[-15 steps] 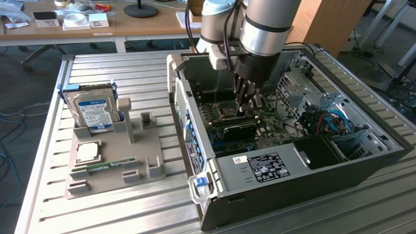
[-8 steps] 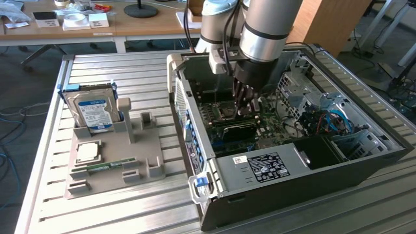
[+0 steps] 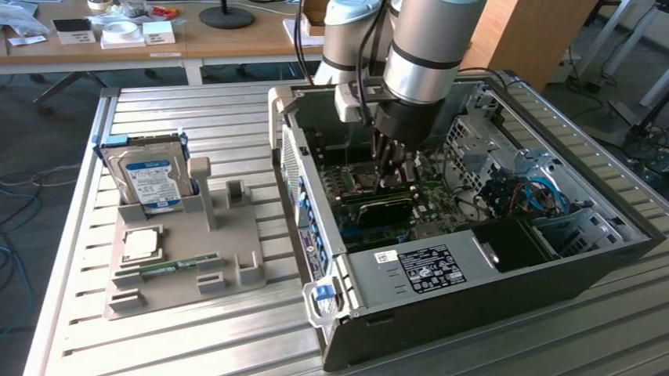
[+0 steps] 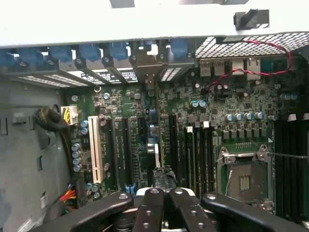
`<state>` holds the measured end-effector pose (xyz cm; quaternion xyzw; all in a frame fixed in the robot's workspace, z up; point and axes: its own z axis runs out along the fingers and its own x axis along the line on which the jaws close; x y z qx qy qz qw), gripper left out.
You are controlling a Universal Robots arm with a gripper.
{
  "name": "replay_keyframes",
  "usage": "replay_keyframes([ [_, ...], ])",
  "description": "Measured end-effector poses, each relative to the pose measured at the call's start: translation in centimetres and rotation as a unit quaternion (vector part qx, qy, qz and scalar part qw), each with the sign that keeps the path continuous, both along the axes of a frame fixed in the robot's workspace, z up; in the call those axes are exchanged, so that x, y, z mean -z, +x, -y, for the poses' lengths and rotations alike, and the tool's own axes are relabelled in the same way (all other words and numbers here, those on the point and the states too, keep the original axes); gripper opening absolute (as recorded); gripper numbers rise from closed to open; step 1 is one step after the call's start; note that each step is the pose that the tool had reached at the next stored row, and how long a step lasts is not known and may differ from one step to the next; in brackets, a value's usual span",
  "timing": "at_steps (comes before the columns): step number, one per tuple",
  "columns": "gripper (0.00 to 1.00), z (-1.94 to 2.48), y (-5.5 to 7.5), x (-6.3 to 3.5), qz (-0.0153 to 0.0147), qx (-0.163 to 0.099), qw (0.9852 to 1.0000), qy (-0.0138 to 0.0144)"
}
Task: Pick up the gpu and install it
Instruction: 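Press down on the gpu until it lock into place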
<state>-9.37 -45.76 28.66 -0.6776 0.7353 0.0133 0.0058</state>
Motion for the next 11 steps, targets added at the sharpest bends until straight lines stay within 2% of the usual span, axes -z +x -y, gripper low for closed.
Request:
replay_keyframes([
  [2, 0.11, -0.01, -0.2, 0.21, 0.0001, 0.000, 1.0000, 0.0019],
  [8, 0.11, -0.02, -0.3, 1.20, 0.0001, -0.001, 1.0000, 0.0022],
  [11, 0.11, -0.01, -0.3, 1.26, 0.0000, -0.001, 1.0000, 0.0021],
])
